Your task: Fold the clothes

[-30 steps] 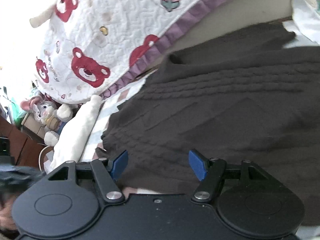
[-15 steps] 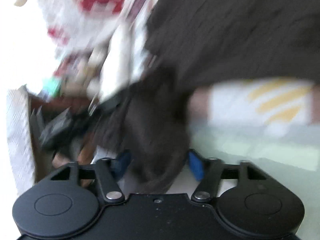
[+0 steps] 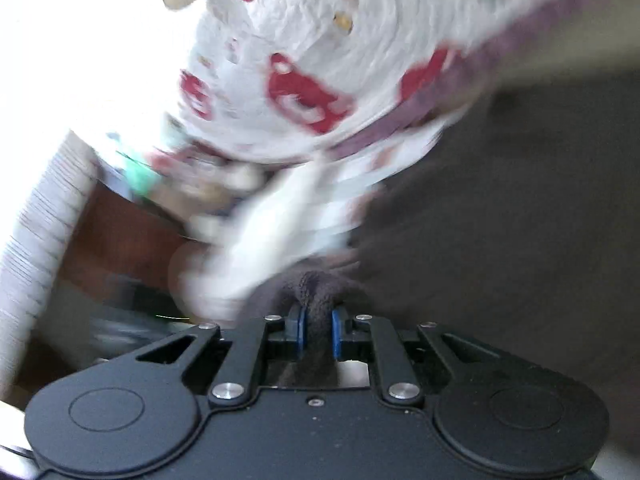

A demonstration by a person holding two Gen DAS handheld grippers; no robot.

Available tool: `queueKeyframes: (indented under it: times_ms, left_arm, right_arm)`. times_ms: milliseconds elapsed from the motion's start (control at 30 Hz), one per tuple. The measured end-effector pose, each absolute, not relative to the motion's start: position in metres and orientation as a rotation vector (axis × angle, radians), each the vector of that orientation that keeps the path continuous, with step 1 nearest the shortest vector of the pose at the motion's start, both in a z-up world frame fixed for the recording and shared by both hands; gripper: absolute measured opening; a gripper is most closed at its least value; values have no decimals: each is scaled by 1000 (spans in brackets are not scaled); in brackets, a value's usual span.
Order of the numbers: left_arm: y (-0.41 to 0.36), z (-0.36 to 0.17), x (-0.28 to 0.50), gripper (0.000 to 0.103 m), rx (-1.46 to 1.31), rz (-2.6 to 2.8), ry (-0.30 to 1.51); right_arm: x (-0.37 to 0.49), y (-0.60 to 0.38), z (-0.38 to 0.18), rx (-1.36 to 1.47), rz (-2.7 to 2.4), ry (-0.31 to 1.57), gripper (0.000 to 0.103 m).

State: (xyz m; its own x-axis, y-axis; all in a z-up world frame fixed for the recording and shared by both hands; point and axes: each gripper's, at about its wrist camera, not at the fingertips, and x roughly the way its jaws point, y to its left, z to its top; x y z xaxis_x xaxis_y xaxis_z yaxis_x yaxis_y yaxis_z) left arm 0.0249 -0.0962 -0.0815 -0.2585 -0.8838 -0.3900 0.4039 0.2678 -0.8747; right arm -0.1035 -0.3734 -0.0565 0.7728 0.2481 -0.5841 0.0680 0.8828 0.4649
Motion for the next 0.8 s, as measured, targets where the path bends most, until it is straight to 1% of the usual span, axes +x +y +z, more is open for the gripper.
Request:
queueKeyframes:
  times_ms: [33, 67, 100, 133, 167, 200, 233, 300, 400, 467, 533, 600, 667, 800]
  left_arm:
    - [-97, -80, 23, 51, -462, -1314, 1294]
    - [-95, -81, 25, 51, -429, -1286, 1294]
    - [-93, -81, 29, 51, -410, -1256, 1297]
    - [-89, -83, 34, 52, -395, -1219, 1301]
    - [-85, -87, 39, 53, -387, -1171, 1306]
    - [-80, -90, 44, 54, -368, -1121, 1301]
    - [-76, -90, 50, 54, -333, -1067, 1275]
    - [-74, -88, 59, 54, -238, -993, 1208]
    - [-80, -84, 73, 55, -124, -920, 1119]
    - [-90, -82, 85, 55, -86, -889, 1077]
    - [-106, -80, 95, 63, -61, -882, 1019]
    - [-120, -86, 102, 67, -1, -883, 975]
    - [-136, -93, 109, 68, 134, -867, 959]
    - [-159, -120, 94, 68, 543, -818, 872]
  right_arm:
    - [-96, -371, -59, 306, -38, 725, 25]
    - [-89, -369, -65, 164, -147, 761, 25]
    - [-83, -368, -75, 41, -249, 802, 33]
    - [-79, -368, -84, -32, -318, 839, 34]
    - [-78, -370, -90, -39, -329, 865, 34]
    - [-80, -373, -92, 28, -300, 871, 36]
    - [-83, -378, -94, 110, -262, 871, 43]
    - [-90, -386, -98, 342, -175, 861, 50]
    - [-96, -392, -115, 613, -104, 868, 53]
    - [-96, -383, -127, 678, -74, 878, 54]
    - [-96, -373, -133, 709, -45, 895, 55]
    - [-99, -366, -136, 727, -33, 914, 56]
    - [-113, -368, -140, 765, -36, 933, 56]
    - [-140, -372, -148, 841, -43, 971, 56]
